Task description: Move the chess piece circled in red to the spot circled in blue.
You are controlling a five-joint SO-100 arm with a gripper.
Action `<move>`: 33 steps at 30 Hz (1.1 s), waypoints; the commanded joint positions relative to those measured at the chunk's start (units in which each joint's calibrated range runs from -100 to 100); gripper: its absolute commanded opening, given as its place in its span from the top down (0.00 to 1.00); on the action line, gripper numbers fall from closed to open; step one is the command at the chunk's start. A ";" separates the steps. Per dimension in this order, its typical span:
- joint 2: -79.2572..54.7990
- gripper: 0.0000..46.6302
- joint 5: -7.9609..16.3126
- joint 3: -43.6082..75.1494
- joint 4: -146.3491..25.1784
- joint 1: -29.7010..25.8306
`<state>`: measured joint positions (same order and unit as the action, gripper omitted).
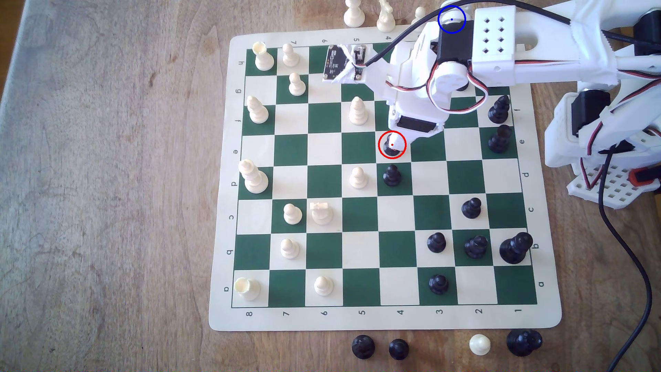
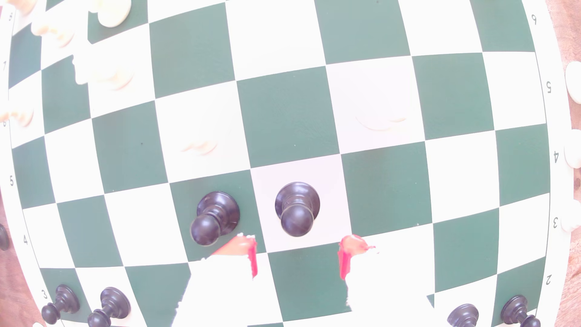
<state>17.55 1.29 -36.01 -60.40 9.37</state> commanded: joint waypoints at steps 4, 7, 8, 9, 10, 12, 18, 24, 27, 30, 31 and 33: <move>-2.78 0.70 -0.10 4.83 2.99 -0.18; -4.14 0.70 0.00 5.28 3.64 -0.41; -4.65 0.70 0.00 5.46 3.81 -0.41; -4.90 0.70 0.00 5.64 3.89 -0.41; -5.16 0.70 0.00 5.64 4.05 -0.41; -6.01 0.70 -0.05 5.55 4.79 -0.41; -7.79 0.71 -0.15 4.92 6.18 -0.25; -8.56 0.72 -0.15 4.74 6.10 -0.49; -9.23 0.72 -0.10 4.37 6.18 -0.80; -9.66 0.73 0.00 4.28 6.59 -0.80; -9.74 0.74 0.00 4.28 6.59 -0.88; -10.08 0.74 0.00 4.28 6.75 -0.96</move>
<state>6.83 1.29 -34.57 -54.50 8.63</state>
